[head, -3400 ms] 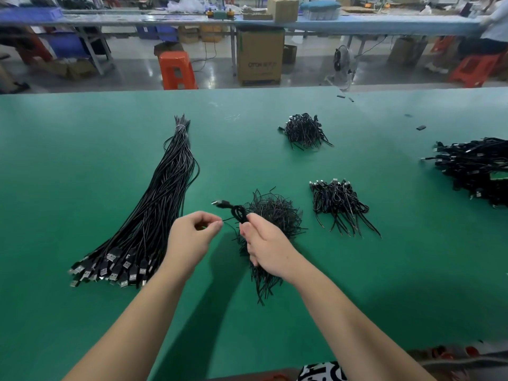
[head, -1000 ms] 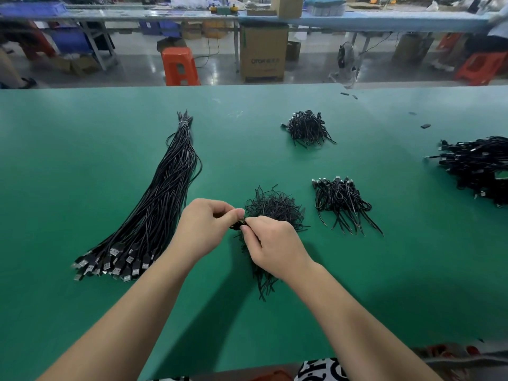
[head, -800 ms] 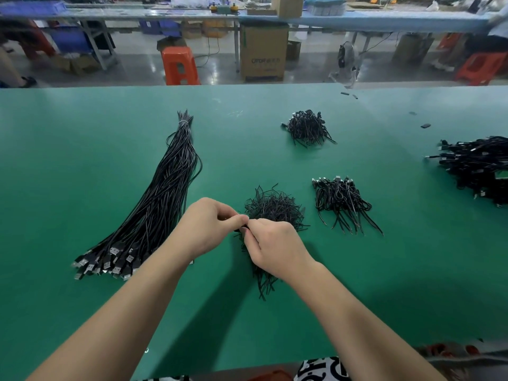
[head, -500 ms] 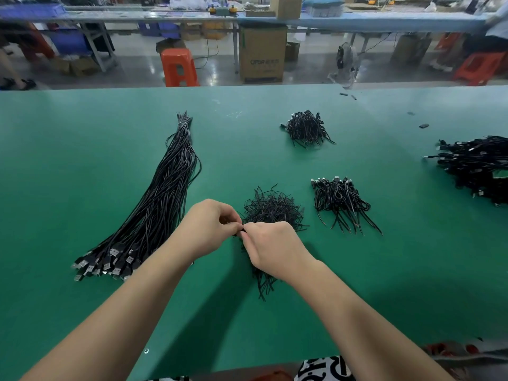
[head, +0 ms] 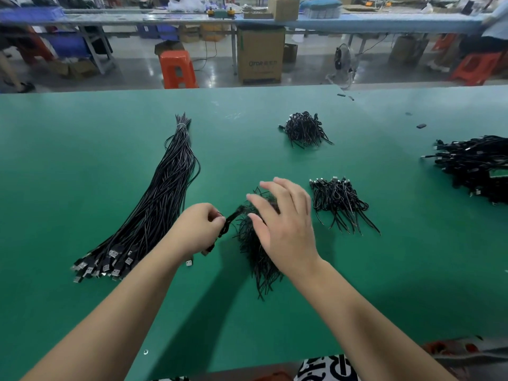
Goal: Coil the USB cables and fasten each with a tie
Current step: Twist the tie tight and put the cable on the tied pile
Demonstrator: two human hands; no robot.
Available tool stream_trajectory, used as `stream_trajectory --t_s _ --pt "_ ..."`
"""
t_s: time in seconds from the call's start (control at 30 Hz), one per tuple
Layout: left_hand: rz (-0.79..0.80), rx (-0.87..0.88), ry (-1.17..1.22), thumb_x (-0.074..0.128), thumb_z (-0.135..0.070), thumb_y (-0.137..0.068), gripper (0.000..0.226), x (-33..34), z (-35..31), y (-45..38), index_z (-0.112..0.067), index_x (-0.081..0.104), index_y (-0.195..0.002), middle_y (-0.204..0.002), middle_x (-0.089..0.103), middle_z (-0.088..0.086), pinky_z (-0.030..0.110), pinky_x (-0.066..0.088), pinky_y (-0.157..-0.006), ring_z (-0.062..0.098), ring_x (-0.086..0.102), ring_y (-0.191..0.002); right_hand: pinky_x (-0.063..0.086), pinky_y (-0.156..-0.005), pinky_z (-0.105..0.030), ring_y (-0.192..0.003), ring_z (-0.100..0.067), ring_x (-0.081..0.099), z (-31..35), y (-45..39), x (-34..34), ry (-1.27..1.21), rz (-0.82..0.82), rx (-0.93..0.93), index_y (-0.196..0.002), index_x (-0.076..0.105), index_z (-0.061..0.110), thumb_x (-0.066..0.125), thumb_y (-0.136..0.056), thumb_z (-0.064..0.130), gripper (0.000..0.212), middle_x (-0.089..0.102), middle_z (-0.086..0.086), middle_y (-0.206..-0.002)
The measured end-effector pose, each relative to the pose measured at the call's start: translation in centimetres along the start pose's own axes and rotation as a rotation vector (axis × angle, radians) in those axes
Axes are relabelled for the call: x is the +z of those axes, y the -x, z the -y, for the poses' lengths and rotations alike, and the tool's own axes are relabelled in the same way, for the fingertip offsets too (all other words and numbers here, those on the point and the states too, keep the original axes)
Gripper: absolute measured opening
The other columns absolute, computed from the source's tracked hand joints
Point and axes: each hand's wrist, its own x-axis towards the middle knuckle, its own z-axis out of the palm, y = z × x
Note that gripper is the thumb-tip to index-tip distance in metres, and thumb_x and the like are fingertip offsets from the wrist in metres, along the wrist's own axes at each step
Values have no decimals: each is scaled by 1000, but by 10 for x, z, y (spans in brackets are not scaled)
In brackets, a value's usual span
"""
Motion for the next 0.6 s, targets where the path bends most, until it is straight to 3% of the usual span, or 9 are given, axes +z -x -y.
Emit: stream_trajectory --t_s 0.07,0.13,0.27,0.43,0.5,0.57,0.6 --pt "24 -74 211 58 -22 -97 19 -3 1 1 -13 68 -83 -83 74 8 26 49 -61 16 66 -68 43 -97 -43 -105 -31 55 2 5 1 -36 -57 -25 -113 73 14 69 -91 9 23 66 -7 -109" --pt "104 -128 446 58 -20 -98 19 -3 -1 5 -11 69 -85 -83 75 4 31 45 -64 18 68 -77 50 -87 -41 -93 -28 59 2 9 4 -129 52 -57 -118 72 12 68 -91 6 28 65 -6 -102" --pt "273 -135 743 57 -13 -99 16 1 -9 11 -10 65 -86 -70 67 -1 26 31 -58 8 61 -63 53 -90 -37 -96 -24 63 1 12 10 -255 187 -46 -125 68 9 72 -87 8 38 67 -4 -106" --pt "197 31 654 58 -1 -97 16 -4 -13 13 -7 58 -82 -74 61 8 14 38 -56 6 53 -59 52 -87 -30 -88 -21 62 0 7 14 -435 150 118 -111 76 8 71 -89 14 23 64 -8 -104" --pt "142 86 587 58 0 -97 16 -3 -13 13 -8 59 -84 -75 62 5 16 41 -65 10 53 -66 52 -85 -26 -86 -13 62 4 3 13 -586 186 240 -102 77 7 70 -91 15 16 65 1 -103" --pt "85 148 533 58 -6 -98 13 -2 -14 13 -10 59 -86 -75 60 2 26 40 -71 12 51 -70 51 -73 -19 -73 -2 62 8 -4 10 -782 283 462 -92 78 18 69 -94 18 9 65 20 -83" --pt "39 208 456 58 -8 -98 12 -1 -14 14 -11 58 -87 -75 60 -1 27 39 -69 10 48 -68 49 -65 -17 -64 -1 60 10 -8 9 -869 334 583 -84 75 27 68 -95 20 15 63 21 -71"
